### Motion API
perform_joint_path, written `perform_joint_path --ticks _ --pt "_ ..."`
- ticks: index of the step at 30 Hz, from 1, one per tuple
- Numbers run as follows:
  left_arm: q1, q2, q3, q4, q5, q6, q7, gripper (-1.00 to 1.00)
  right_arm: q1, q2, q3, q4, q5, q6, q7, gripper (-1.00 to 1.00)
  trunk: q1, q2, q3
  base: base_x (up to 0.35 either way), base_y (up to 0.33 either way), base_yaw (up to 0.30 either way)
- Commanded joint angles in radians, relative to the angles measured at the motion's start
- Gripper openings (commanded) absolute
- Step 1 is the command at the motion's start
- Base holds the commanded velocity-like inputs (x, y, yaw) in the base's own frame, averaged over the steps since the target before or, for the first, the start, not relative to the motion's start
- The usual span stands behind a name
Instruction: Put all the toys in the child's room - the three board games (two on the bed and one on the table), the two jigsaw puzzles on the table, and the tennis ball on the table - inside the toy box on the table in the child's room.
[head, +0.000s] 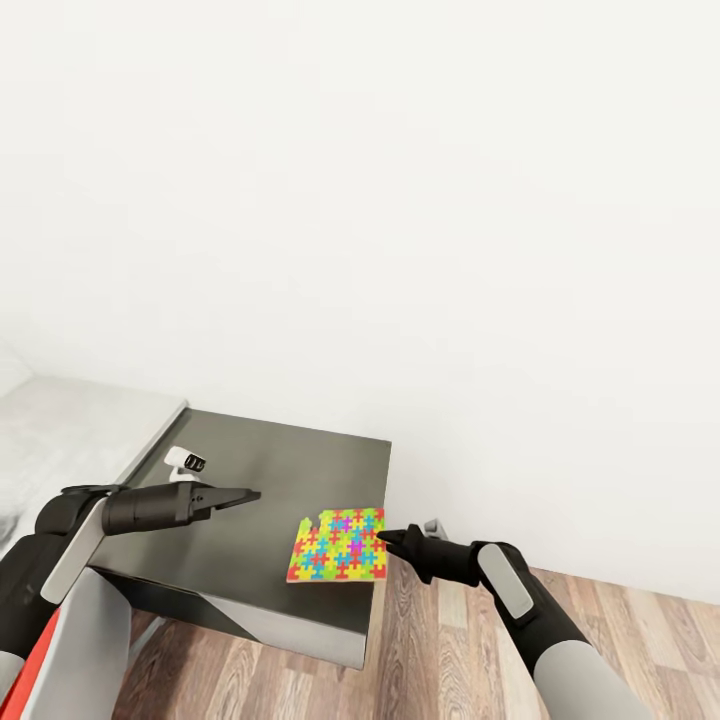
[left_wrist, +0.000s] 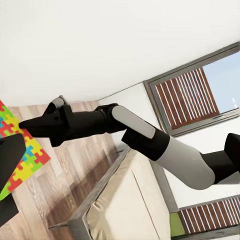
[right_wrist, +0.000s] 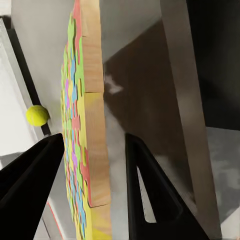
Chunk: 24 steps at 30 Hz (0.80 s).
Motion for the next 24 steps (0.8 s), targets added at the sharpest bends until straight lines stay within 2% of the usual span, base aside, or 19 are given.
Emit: perform_joint_path --ticks 1,7,15,24 --pt "-0.001 0.001 -0.002 0.000 0.003 0.010 -0.001 1.00 -0.001 -0.002 -0.001 -0.001 0.008 0.003 0.006 -1.00 -0.004 0.006 0.002 0.000 0.000 0.000" --pt "-0.003 0.002 0.005 0.000 0.010 0.016 -0.005 1.00 0.000 -0.013 -0.001 -0.042 -0.002 0.010 0.021 -1.00 -0.027 0.048 0.021 0.000 0.000 0.000" --pt "-0.010 0.003 0.008 0.002 0.015 0.020 -0.011 1.00 0.009 -0.013 0.000 -0.059 0.004 0.002 0.147 -1.00 -0.057 0.104 0.046 0.000 0.000 0.000" --pt "-0.013 0.003 0.008 0.005 0.018 0.020 -0.010 1.00 0.012 -0.011 -0.006 -0.059 0.006 -0.001 0.164 -1.00 -0.092 0.167 0.074 0.000 0.000 0.000"
